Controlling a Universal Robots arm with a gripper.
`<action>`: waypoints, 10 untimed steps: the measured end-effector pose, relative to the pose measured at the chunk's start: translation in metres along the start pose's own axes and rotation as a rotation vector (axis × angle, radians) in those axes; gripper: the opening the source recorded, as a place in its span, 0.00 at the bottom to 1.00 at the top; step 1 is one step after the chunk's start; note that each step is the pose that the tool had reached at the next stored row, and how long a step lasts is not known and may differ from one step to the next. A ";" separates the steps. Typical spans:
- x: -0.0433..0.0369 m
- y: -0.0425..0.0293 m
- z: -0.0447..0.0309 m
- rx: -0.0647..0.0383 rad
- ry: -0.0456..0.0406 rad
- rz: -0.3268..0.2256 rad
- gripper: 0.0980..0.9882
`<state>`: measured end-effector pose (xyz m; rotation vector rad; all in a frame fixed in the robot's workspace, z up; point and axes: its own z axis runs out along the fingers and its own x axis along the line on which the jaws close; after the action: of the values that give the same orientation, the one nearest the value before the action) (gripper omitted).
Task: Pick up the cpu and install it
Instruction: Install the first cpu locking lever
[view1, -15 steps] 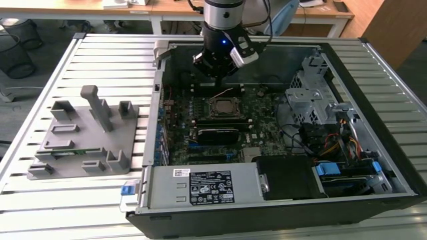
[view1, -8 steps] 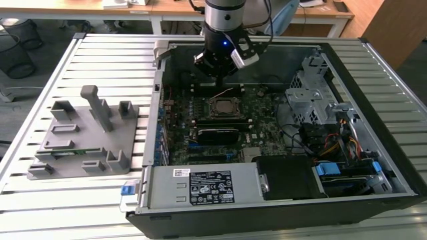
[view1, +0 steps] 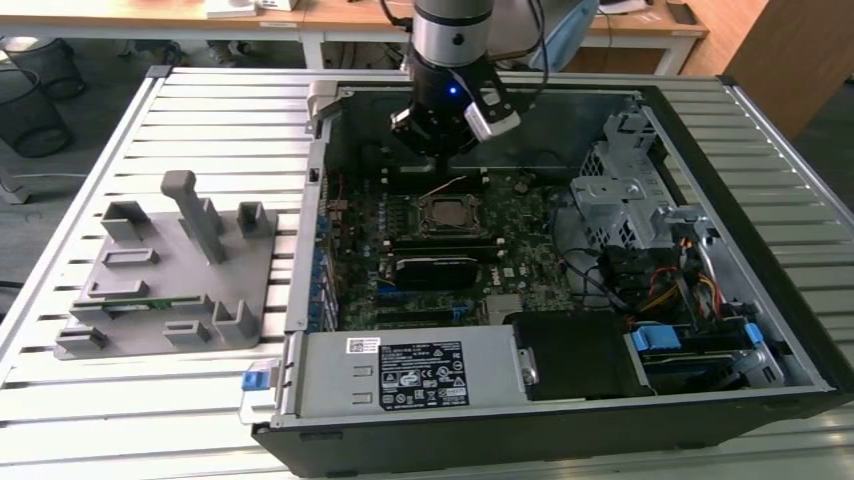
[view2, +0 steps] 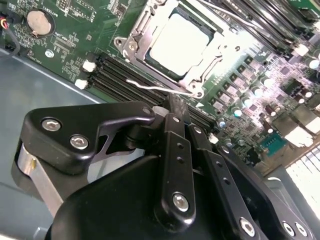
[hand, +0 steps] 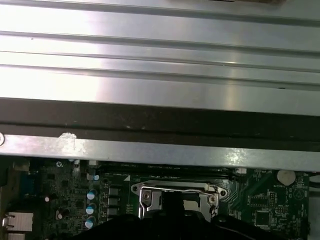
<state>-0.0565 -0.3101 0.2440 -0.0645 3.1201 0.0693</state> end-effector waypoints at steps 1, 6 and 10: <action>-0.0010 0.0001 0.0008 0.000 0.0000 0.000 0.01; -0.0032 0.0000 0.0055 0.000 0.0000 0.000 0.01; -0.0040 -0.0001 0.0079 0.000 -0.0001 0.000 0.01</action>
<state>-0.0523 -0.3097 0.2362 -0.0648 3.1200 0.0695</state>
